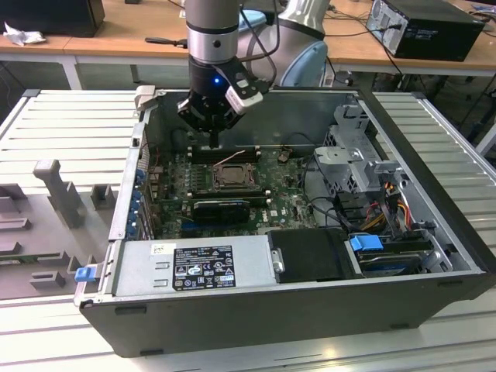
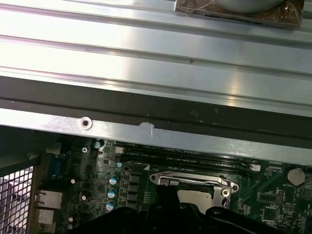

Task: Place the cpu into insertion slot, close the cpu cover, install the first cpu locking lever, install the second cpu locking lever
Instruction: 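Install the first cpu locking lever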

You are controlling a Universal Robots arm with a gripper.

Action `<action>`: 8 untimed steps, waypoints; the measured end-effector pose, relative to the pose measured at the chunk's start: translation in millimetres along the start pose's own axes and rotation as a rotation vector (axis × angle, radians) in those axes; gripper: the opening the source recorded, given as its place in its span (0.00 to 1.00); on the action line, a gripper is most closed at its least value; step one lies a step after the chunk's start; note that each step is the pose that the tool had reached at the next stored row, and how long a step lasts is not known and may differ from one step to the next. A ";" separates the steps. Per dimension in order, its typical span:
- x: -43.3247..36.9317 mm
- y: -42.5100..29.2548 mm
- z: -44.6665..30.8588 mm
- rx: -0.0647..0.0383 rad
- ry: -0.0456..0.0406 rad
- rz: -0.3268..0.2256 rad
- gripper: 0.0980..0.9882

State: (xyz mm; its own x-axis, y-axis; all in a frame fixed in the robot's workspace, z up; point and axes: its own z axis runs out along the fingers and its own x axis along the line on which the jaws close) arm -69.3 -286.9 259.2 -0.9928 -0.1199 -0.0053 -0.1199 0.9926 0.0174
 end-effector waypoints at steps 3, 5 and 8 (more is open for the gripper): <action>-4.6 -0.6 0.1 0.000 0.0001 0.000 0.01; -8.1 -1.0 0.3 0.000 0.0002 0.000 0.01; -11.8 -1.5 0.8 0.000 0.0006 0.000 0.01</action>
State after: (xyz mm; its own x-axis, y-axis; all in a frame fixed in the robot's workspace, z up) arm -57.3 -286.9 258.4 -0.9928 -0.1196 -0.0047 -0.1196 0.9927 0.0173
